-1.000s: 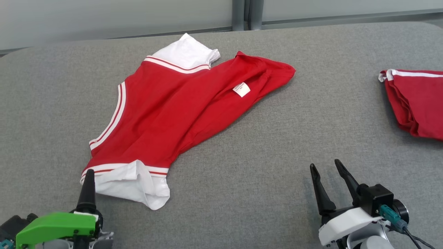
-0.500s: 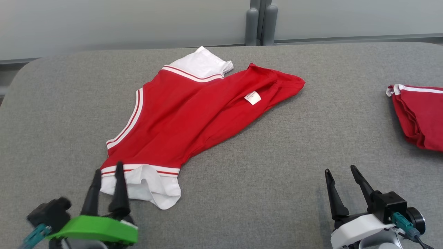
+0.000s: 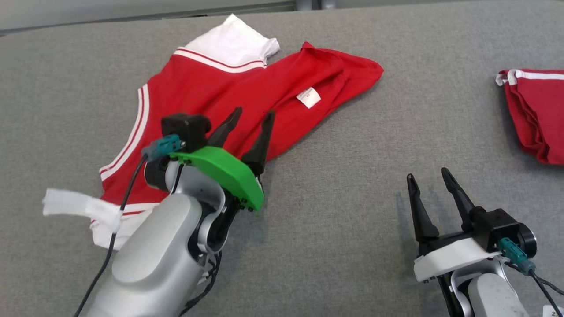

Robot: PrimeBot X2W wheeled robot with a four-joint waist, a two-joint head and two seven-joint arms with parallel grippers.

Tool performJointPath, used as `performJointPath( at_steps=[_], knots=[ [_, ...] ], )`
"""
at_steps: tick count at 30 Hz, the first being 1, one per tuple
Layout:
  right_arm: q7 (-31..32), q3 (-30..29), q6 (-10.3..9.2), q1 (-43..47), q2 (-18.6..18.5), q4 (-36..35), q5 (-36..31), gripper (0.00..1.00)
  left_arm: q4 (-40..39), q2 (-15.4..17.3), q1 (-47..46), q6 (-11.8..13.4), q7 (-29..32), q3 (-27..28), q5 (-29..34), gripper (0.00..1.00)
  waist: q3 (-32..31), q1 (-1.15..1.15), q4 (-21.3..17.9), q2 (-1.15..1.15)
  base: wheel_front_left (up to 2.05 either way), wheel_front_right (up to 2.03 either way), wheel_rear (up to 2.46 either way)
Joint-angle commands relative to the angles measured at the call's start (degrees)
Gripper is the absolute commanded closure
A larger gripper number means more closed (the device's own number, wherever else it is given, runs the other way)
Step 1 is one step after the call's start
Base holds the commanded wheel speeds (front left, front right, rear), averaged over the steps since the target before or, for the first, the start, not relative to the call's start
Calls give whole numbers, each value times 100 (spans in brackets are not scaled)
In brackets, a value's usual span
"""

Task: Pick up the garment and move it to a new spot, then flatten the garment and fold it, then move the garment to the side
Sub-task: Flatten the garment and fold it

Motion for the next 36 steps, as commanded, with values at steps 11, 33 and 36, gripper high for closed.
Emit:
performJointPath(
  at_steps=[11,33,36],
  knots=[
    [-16,36,-2,-245,-13,-126,412,0,1561,-144,-1177,-164,1239,-98,-296,0,944,0,-1234,14,0,0,0],
    [-16,110,-2,-137,-15,-3,549,0,2071,-185,-1613,-725,671,-220,-128,100,865,0,-1378,14,0,0,0],
    [-16,124,-2,-108,-15,33,546,0,1778,-141,-1583,-842,657,-374,-11,100,797,0,-1308,14,0,0,0]
  ],
)
